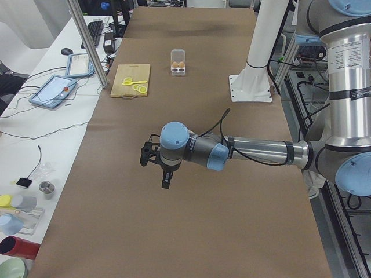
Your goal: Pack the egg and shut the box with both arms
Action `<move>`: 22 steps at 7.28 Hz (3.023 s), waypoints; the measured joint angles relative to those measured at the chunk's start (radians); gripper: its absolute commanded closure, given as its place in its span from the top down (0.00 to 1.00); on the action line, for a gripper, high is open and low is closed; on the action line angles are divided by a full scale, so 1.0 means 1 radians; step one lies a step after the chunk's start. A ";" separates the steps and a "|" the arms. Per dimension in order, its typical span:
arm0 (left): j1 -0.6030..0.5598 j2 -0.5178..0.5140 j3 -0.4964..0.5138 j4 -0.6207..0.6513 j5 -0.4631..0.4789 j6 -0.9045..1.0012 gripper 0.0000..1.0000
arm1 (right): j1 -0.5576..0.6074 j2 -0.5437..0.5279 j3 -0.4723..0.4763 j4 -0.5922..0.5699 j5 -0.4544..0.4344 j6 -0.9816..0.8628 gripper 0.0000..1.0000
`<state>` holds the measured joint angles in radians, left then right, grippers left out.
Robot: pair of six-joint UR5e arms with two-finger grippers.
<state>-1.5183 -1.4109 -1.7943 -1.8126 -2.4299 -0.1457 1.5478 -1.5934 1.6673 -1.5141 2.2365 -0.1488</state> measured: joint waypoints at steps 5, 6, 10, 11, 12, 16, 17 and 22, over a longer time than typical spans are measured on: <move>0.005 -0.043 -0.016 -0.001 -0.003 0.001 0.97 | 0.000 -0.001 0.001 0.000 0.000 0.000 1.00; 0.017 -0.078 -0.023 -0.001 -0.008 0.004 0.97 | 0.000 -0.003 0.000 -0.001 0.001 0.000 1.00; 0.167 -0.188 -0.026 -0.014 -0.015 0.001 0.98 | 0.000 -0.005 -0.001 -0.001 0.006 0.000 1.00; 0.206 -0.207 -0.028 -0.015 -0.010 0.000 0.98 | 0.000 -0.005 -0.001 -0.002 0.005 0.000 1.00; 0.247 -0.222 -0.033 -0.015 -0.004 -0.005 0.97 | 0.000 -0.004 -0.004 -0.002 0.006 0.000 1.00; 0.458 -0.240 -0.053 -0.102 0.089 -0.111 0.82 | -0.002 -0.001 -0.012 0.001 0.011 0.000 1.00; 0.499 -0.243 -0.052 -0.116 0.115 -0.135 0.82 | -0.002 0.001 -0.013 0.000 0.012 0.000 1.00; 0.610 -0.237 -0.018 -0.125 0.187 -0.151 0.82 | -0.002 0.003 -0.022 0.004 0.014 0.000 1.00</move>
<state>-0.9081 -1.6480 -1.8119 -1.9373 -2.2429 -0.2962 1.5463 -1.5908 1.6451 -1.5103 2.2504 -0.1488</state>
